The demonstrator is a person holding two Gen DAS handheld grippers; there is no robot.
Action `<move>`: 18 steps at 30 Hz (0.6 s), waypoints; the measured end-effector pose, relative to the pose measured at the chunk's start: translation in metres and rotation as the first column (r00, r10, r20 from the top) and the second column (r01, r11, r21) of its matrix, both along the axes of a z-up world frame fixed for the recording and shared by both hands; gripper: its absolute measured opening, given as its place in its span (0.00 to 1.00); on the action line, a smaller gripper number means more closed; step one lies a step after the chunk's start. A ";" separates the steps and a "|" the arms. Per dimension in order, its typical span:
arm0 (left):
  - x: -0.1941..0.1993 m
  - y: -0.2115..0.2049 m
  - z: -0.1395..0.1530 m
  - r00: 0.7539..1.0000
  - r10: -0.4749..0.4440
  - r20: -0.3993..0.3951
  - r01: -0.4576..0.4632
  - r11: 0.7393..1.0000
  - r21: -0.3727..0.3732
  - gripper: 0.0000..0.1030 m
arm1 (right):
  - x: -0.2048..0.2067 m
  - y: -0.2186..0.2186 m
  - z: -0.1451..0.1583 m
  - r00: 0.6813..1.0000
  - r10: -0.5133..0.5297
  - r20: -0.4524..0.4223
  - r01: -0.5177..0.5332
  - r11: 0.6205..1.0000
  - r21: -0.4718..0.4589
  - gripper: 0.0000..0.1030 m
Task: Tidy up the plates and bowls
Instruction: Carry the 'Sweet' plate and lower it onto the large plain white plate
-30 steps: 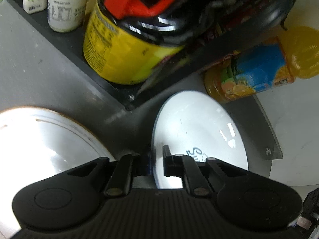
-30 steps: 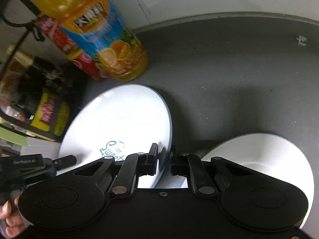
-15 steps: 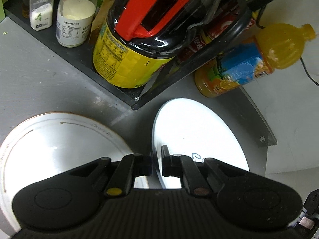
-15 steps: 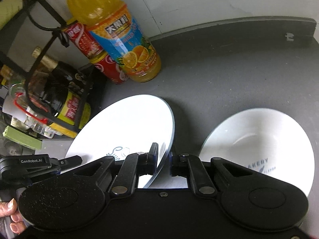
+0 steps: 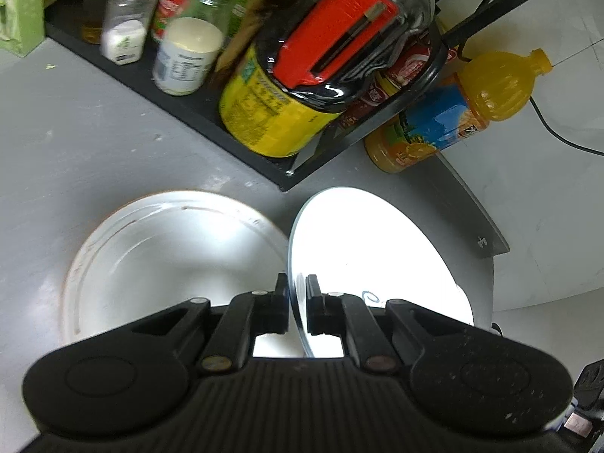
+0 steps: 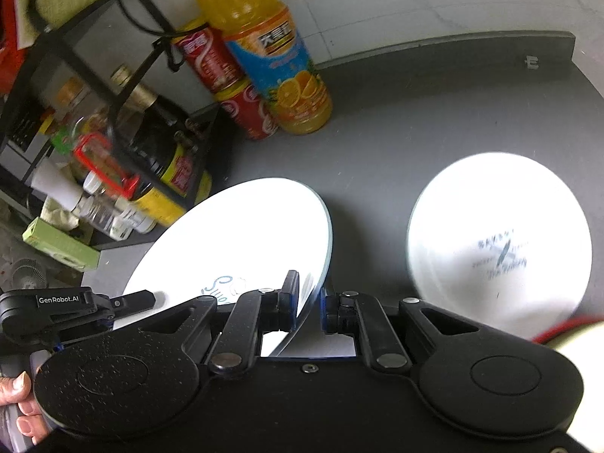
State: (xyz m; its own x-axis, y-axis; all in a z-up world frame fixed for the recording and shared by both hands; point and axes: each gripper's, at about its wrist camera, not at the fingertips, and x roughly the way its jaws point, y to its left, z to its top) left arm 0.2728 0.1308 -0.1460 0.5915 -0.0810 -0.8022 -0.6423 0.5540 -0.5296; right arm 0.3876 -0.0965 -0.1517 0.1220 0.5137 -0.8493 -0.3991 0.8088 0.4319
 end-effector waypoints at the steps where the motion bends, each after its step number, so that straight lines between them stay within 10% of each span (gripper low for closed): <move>1: -0.006 0.000 0.000 1.000 0.000 0.001 0.000 1.000 0.001 0.06 | -0.005 0.001 0.001 1.000 0.000 -0.001 0.000 1.000 0.001 0.10; 18: -0.087 0.008 -0.004 0.999 0.032 -0.008 -0.032 0.999 -0.015 0.06 | -0.074 0.013 0.010 1.000 0.029 0.004 -0.029 1.000 -0.007 0.11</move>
State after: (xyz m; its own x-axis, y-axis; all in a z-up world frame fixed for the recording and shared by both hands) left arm 0.1856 0.1389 -0.1501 0.5878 -0.0738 -0.8057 -0.6639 0.5252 -0.5324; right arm 0.3136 -0.0834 -0.1413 0.1106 0.5112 -0.8523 -0.4240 0.7999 0.4247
